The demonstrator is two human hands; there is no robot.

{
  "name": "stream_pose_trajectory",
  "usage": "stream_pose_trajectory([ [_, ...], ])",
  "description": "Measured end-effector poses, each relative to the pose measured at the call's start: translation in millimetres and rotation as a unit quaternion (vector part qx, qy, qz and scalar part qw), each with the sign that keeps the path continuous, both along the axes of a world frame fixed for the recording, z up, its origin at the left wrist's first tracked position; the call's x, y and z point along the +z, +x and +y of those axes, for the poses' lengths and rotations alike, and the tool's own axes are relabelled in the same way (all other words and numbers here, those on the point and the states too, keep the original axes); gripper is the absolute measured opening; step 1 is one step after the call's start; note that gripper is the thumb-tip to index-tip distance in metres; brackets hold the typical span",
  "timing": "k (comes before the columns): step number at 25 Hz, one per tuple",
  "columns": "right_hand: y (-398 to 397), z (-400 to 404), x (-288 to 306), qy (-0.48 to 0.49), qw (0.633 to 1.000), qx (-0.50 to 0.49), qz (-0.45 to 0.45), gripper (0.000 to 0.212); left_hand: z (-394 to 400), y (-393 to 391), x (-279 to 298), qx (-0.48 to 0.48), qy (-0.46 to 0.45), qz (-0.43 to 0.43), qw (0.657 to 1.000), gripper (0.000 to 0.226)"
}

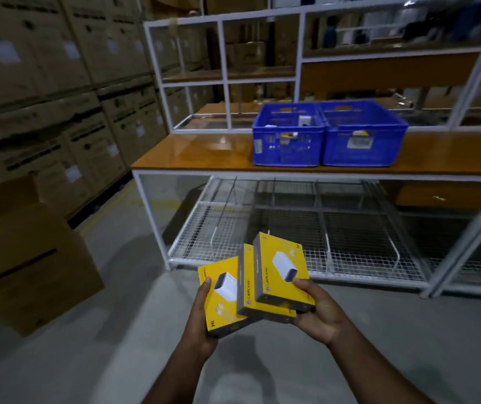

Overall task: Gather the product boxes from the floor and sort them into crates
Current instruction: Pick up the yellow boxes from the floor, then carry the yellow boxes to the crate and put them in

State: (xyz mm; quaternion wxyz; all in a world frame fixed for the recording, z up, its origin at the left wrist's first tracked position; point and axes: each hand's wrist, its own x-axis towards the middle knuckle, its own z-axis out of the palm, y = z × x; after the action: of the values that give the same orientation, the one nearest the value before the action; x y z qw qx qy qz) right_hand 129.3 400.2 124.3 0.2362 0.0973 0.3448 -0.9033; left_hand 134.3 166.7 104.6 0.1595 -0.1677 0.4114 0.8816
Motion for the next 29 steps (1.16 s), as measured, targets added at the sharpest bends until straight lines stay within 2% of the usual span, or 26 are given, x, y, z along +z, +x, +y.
stream_pose_trajectory([
  [3,-52.3,34.9,9.4,-0.026,0.999,-0.025,0.028,0.079,38.6,-61.4,9.4,-0.021,0.014,0.018,1.0,0.055],
  [8,-150.3,108.9,38.0,-0.053,0.994,-0.08,0.058,0.069,114.4,-171.2,38.0,-0.046,0.012,0.036,0.998,0.067],
  [15,-282.7,202.9,75.1,-0.061,0.983,-0.135,0.112,0.088,212.0,-316.5,91.4,-0.079,0.029,0.089,0.992,0.045],
  [18,-330.5,234.3,89.2,-0.06,0.972,-0.168,0.15,0.073,249.5,-378.4,116.0,-0.101,0.009,0.1,0.99,0.039],
  [22,-403.7,275.0,115.1,-0.026,0.96,-0.213,0.177,0.072,294.3,-481.2,136.8,-0.121,-0.031,0.128,0.984,0.042],
  [24,-442.6,294.4,129.7,-0.013,0.956,-0.225,0.186,0.06,314.9,-535.9,150.5,-0.145,-0.055,0.165,0.974,0.044],
  [27,-501.3,325.2,158.6,-0.011,0.947,-0.25,0.2,0.024,345.5,-614.2,179.7,-0.171,-0.096,0.203,0.959,0.047],
  [29,-535.2,343.8,178.8,0.005,0.938,-0.273,0.211,0.016,363.7,-662.3,198.5,-0.159,-0.123,0.217,0.955,0.068],
])
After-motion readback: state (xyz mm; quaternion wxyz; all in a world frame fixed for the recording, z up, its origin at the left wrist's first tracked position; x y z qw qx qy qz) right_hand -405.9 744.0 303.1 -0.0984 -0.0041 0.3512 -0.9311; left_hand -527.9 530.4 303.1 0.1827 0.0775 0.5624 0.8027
